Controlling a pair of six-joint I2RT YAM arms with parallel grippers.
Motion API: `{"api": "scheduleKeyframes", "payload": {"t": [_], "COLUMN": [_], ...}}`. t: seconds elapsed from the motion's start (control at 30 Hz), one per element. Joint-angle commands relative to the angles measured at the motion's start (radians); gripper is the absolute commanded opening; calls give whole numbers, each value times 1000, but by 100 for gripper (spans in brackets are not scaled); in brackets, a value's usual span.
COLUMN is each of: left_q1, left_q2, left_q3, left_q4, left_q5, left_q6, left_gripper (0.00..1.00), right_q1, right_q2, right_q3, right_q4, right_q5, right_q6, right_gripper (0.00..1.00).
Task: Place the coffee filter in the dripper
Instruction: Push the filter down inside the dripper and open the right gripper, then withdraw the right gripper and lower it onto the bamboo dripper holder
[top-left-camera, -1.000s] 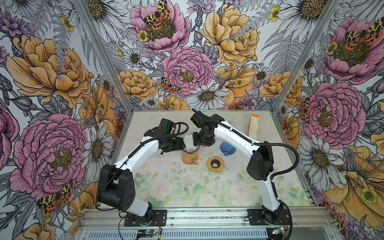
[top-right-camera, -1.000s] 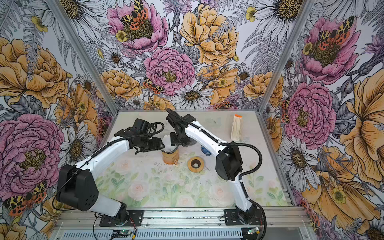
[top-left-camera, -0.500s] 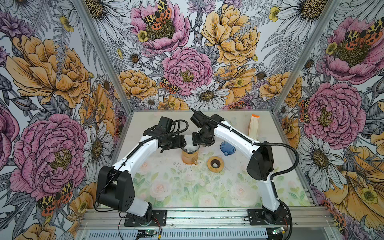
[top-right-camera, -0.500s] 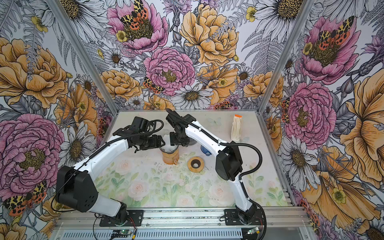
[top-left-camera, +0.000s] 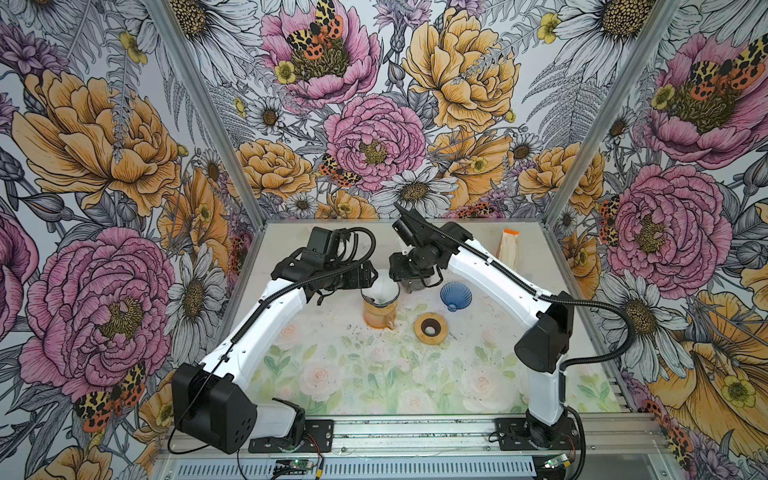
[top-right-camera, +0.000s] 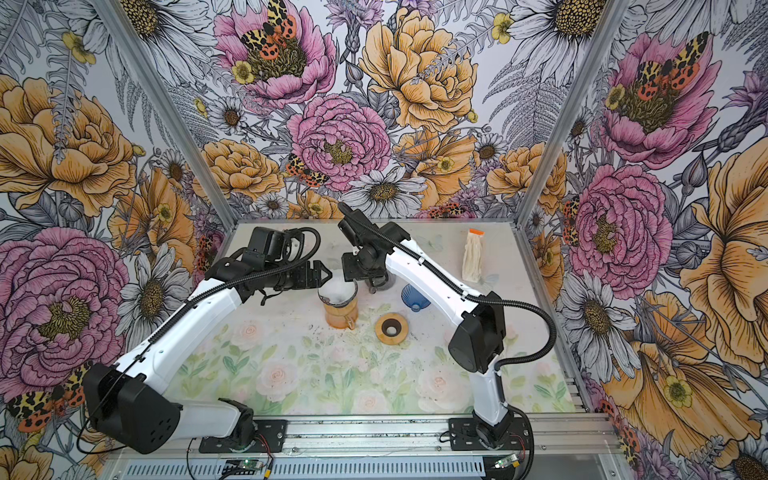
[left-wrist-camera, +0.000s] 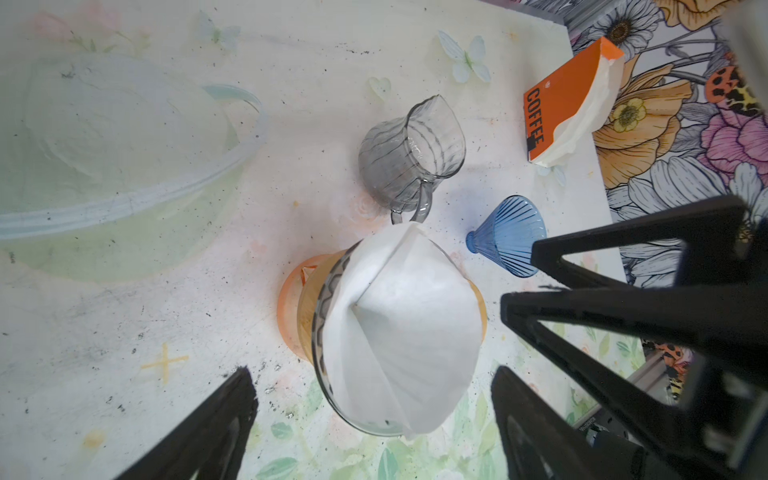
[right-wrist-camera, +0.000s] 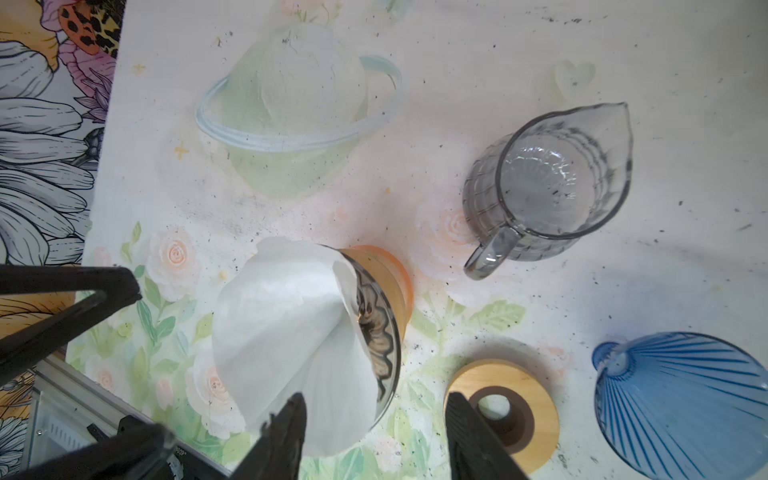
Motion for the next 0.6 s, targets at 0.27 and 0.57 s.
{"api": "scheduleKeyframes", "payload": {"t": [0.27, 0.57], "left_q1": [-97, -153], "left_q2": [-182, -276], "left_q3": [-57, -207], "left_q4": [91, 221], "left_q5": [-59, -35], "left_q6": [23, 9], "left_gripper": [99, 99], "right_q1": [-10, -56], "right_q2": [-452, -809], "right_q3": [-541, -1001], "right_q4": [301, 507], "right_q5": [132, 91], "right_q6": [124, 339], "right_gripper": [63, 66]}}
